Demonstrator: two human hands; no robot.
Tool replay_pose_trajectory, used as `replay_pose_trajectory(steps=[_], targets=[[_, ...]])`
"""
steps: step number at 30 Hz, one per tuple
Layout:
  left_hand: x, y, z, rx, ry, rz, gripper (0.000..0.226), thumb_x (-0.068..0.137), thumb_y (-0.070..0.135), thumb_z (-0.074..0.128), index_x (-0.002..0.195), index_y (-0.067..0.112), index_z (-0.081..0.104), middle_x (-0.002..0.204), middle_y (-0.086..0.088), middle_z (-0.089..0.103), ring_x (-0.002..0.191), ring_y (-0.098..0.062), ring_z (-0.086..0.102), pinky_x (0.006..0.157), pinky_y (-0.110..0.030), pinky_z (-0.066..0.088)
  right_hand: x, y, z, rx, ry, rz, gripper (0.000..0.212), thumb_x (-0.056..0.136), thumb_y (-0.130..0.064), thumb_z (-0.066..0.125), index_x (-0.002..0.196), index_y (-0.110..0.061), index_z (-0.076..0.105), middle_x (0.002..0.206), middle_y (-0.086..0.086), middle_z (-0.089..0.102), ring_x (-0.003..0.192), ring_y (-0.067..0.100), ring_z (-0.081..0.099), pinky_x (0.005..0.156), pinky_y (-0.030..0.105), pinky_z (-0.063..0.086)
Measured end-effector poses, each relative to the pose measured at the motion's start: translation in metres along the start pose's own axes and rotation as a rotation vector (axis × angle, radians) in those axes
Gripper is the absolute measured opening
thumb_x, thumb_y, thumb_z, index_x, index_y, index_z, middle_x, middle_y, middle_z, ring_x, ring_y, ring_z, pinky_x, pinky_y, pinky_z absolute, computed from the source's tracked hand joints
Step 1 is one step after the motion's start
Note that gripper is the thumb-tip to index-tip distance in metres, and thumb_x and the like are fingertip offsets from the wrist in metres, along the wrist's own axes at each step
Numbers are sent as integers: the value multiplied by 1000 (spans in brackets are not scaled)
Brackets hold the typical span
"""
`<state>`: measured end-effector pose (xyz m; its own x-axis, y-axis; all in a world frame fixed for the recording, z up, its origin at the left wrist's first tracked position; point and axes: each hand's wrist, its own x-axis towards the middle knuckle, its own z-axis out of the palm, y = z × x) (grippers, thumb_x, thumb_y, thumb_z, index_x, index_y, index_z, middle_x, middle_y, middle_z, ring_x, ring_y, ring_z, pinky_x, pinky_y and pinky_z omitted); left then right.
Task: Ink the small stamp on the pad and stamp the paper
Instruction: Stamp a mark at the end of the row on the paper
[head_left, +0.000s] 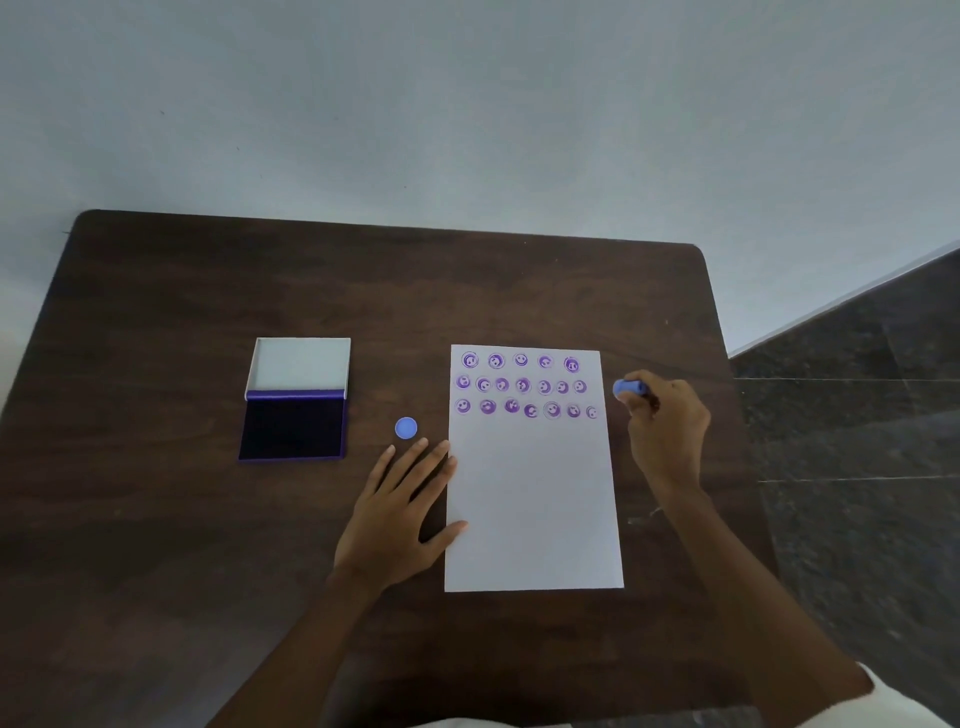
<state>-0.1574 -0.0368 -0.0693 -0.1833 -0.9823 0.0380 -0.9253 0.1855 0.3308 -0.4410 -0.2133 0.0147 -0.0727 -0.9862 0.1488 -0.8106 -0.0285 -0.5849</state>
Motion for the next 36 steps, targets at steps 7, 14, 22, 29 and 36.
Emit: replay_pose_trajectory(steps=[7,14,22,29,36], targets=[[0,-1,1,-7,-1,-2,74,93,67,46,150,20,42,162,1,34,153,-19,23,122,-52,27,-12,6,8,15,-86,-5,13,85,-9,70,96,-5,73,87,12,73,71,11,57,67,1,37],[0,0,0,-14,-22,-16,75,94,68,44,152,21,39,163,2,32,153,-19,22,122,-51,25,-31,-11,18,75,-109,4,20,82,-11,74,100,-4,71,91,12,72,73,11,59,64,7,41],[0,0,-2,-34,-40,-27,74,94,67,43,153,22,38,163,3,32,154,-17,21,121,-52,28,-30,-4,25,-5,-106,107,21,84,-9,70,103,0,68,97,18,67,80,17,59,61,9,38],[0,-1,0,-45,-25,-23,74,94,66,45,152,21,39,163,3,33,153,-18,22,120,-53,29,-22,2,29,-35,-143,115,21,84,-9,70,103,0,68,100,19,67,78,18,58,66,19,46],[1,1,-1,-43,-22,-23,74,94,66,46,152,22,40,162,2,34,152,-19,25,120,-53,31,-23,-1,30,-45,-151,76,26,83,-12,72,105,0,67,101,19,68,79,25,65,68,24,50]])
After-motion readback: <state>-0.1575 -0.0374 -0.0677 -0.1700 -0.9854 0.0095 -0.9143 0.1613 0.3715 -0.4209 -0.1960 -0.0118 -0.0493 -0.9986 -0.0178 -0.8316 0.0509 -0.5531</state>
